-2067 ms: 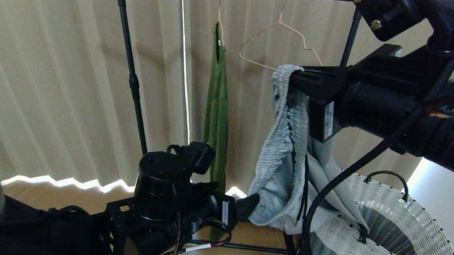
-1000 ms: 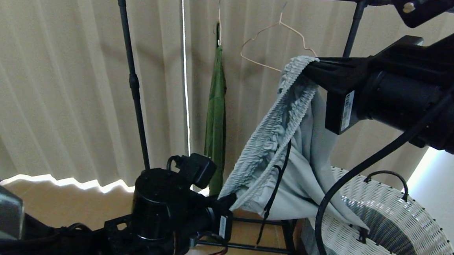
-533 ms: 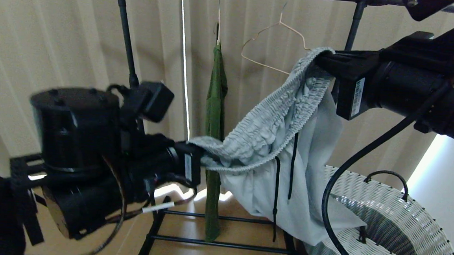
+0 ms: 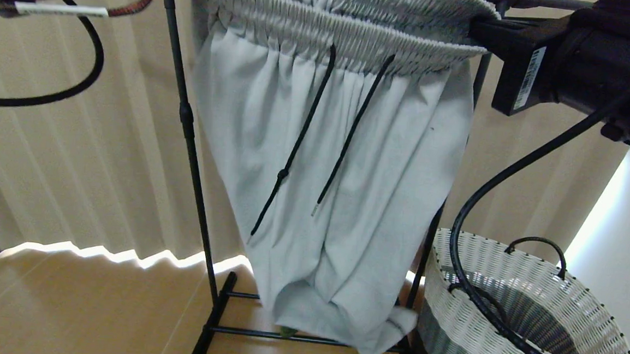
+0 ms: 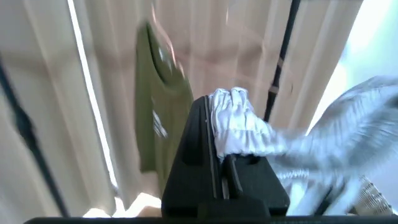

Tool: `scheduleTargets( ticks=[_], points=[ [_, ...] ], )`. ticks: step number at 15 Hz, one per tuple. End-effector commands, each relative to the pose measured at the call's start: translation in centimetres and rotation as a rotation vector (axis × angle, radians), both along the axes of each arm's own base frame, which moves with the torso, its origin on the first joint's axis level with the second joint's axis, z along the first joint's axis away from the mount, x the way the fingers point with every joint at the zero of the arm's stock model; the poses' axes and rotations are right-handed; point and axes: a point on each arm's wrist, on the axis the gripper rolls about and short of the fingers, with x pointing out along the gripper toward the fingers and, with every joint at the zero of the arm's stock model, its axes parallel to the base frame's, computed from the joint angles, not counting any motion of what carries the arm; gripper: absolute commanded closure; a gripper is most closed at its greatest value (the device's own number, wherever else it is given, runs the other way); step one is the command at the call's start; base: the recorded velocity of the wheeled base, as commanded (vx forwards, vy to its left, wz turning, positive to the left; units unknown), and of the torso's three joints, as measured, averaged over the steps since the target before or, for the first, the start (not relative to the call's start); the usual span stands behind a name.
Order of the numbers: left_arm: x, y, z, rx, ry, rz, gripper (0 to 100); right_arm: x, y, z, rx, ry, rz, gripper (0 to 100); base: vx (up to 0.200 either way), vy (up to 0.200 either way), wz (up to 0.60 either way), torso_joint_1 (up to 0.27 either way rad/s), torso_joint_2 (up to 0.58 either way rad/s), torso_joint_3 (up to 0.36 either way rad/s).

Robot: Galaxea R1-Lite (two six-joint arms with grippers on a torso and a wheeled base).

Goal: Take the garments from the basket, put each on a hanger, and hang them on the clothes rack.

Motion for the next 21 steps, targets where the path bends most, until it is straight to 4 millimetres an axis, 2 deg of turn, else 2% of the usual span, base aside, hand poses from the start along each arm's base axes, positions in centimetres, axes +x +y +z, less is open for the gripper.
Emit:
scheduleTargets(
  ticks=[1, 3, 6, 12, 16, 21],
  points=[
    [0.1, 0.0, -1.2, 0.043, 0.047, 0.003, 100, 0.5, -1.0, -0.2, -0.002, 0.005, -0.044, 100, 0.000, 0.000, 0.00, 0.000, 0.00, 0.000],
    [0.8, -0.5, -4.5, 0.106, 0.142, 0.004, 100, 0.4, -1.7, -1.6, -0.033, 0.039, -0.068, 100, 0.000, 0.000, 0.00, 0.000, 0.00, 0.000],
    [1.3, -0.7, -6.7, 0.124, 0.174, 0.018, 100, -0.1, -2.4, -2.6, -0.053, 0.061, -0.077, 100, 0.000, 0.000, 0.00, 0.000, 0.00, 0.000],
    [1.1, -0.7, -7.2, 0.135, 0.184, 0.020, 100, 0.6, -3.2, -2.9, -0.057, 0.070, -0.118, 100, 0.000, 0.000, 0.00, 0.000, 0.00, 0.000],
    [1.2, -0.8, -9.3, 0.170, 0.229, 0.016, 100, 0.7, -3.1, -4.6, -0.096, 0.115, -0.117, 100, 0.000, 0.000, 0.00, 0.000, 0.00, 0.000],
    [1.6, -1.1, -10.1, 0.154, 0.213, 0.013, 100, 0.4, -3.3, -4.6, -0.094, 0.113, -0.121, 100, 0.000, 0.000, 0.00, 0.000, 0.00, 0.000]
  ],
)
